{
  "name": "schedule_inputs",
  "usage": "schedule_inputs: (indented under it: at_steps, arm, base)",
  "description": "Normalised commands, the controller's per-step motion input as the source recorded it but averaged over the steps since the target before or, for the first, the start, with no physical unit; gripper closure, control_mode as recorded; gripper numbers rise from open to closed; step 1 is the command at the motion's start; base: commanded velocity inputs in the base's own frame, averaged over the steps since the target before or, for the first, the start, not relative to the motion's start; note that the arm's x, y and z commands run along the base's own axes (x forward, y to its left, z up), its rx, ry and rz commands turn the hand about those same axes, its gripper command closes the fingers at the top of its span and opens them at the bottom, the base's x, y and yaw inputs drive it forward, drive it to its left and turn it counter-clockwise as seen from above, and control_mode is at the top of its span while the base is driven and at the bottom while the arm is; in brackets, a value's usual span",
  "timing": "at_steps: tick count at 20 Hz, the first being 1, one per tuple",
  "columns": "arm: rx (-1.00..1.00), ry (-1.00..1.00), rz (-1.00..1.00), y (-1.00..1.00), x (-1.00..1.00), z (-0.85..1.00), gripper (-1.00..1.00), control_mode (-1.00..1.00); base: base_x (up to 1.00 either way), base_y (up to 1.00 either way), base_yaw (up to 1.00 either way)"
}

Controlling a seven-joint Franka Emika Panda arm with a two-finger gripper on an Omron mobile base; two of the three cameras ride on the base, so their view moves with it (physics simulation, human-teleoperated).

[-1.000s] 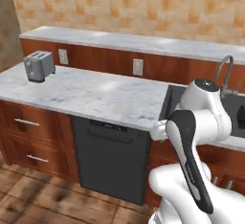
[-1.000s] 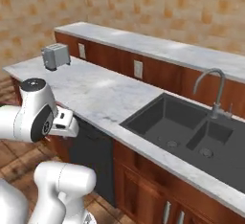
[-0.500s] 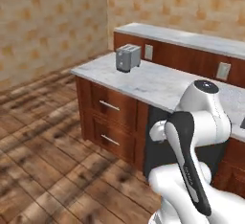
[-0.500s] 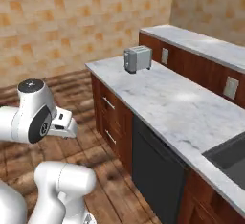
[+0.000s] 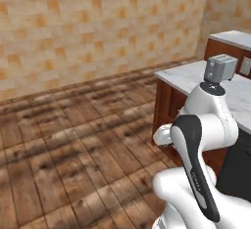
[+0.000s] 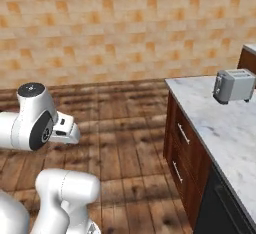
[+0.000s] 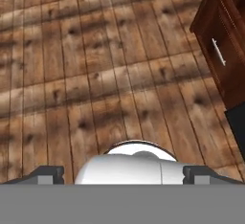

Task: Four empty soda cans are scattered around the kitchen. Gather all the cans and cluster them next to the stove for recycling.

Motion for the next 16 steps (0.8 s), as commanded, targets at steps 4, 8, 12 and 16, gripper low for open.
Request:
schedule_inputs:
  at_steps: [4,8,12,16]
  arm:
    - [0.00,0.00,0.00,0.00,0.00,0.00,-1.00,1.00]
    - [0.00,0.00,0.00,0.00,0.00,0.00,-1.00,1.00]
    - [0.00,0.00,0.00,0.00,0.00,0.00,-1.00,1.00]
    - [0.00,0.00,0.00,0.00,0.00,0.00,-1.00,1.00]
  base:
    - [1.00,0.26,0.00]
    - [1.00,0.24,0.00]
    - [1.00,0.02,0.00]
    - [1.00,0.00,0.00]
